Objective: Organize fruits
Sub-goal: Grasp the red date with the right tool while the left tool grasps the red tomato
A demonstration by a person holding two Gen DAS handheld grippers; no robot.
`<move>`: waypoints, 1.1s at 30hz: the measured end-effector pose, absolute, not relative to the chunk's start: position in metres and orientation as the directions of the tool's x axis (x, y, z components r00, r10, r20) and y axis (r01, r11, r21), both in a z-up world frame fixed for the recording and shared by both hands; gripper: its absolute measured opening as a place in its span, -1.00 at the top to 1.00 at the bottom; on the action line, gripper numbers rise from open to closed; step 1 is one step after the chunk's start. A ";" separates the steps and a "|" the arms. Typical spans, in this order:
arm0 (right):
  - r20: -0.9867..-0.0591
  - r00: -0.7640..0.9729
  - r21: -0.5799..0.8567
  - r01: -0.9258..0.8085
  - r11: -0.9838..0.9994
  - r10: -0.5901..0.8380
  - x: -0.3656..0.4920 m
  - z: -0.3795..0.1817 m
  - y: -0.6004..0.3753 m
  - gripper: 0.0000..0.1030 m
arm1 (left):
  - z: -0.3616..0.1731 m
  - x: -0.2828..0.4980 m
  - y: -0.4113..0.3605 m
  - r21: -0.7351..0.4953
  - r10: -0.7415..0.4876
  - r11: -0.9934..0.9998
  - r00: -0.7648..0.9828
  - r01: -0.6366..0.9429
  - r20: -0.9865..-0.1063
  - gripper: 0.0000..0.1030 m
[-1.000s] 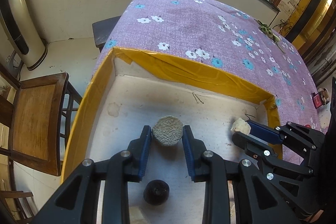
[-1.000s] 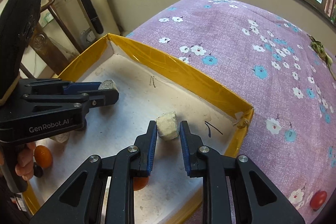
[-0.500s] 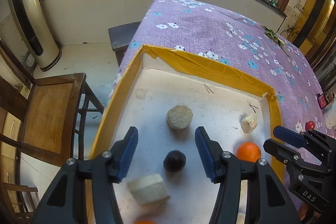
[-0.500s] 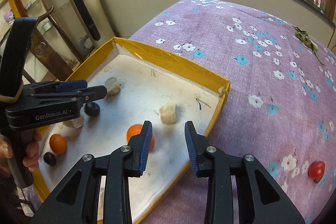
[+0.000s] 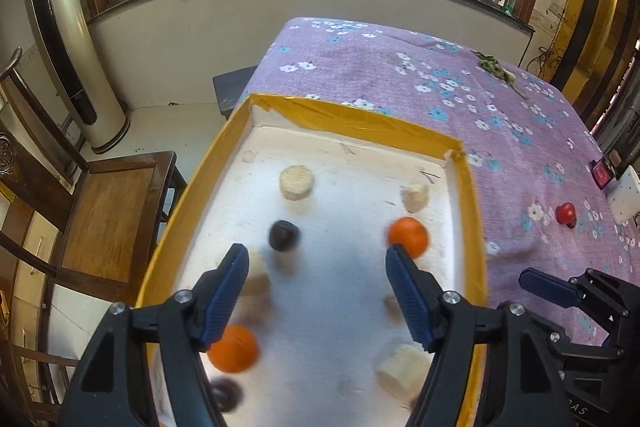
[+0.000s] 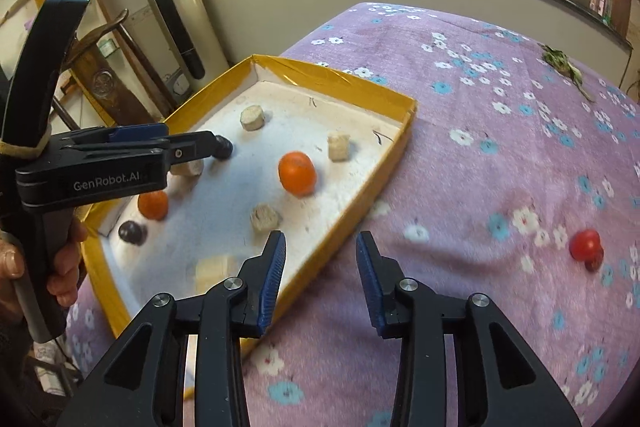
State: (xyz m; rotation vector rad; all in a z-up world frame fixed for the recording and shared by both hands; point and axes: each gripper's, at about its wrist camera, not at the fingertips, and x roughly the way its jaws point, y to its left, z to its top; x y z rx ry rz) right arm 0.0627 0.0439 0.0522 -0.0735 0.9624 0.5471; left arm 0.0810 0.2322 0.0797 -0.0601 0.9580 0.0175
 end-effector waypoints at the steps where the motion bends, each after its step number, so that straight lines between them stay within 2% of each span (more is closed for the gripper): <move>1: -0.794 0.449 0.182 -0.466 0.866 0.409 0.060 0.052 0.037 0.23 | 0.081 0.078 0.226 -0.043 -0.014 0.998 0.578 -0.037 -0.816 -0.48; 10: -0.801 0.474 0.225 -0.329 0.917 0.366 0.049 0.038 -0.059 0.18 | 0.083 0.059 0.142 -0.055 -0.080 0.997 0.555 0.062 -0.828 -0.52; 19: -0.804 0.527 0.205 -0.191 0.960 0.277 0.073 0.028 -0.149 0.17 | 0.068 0.055 0.063 -0.049 -0.132 0.983 0.493 0.178 -0.860 -0.56; 33: -0.807 0.488 0.090 -0.456 0.885 0.333 0.138 0.008 -0.162 0.17 | 0.050 0.069 0.037 -0.047 -0.108 0.988 0.427 0.150 -0.898 -0.56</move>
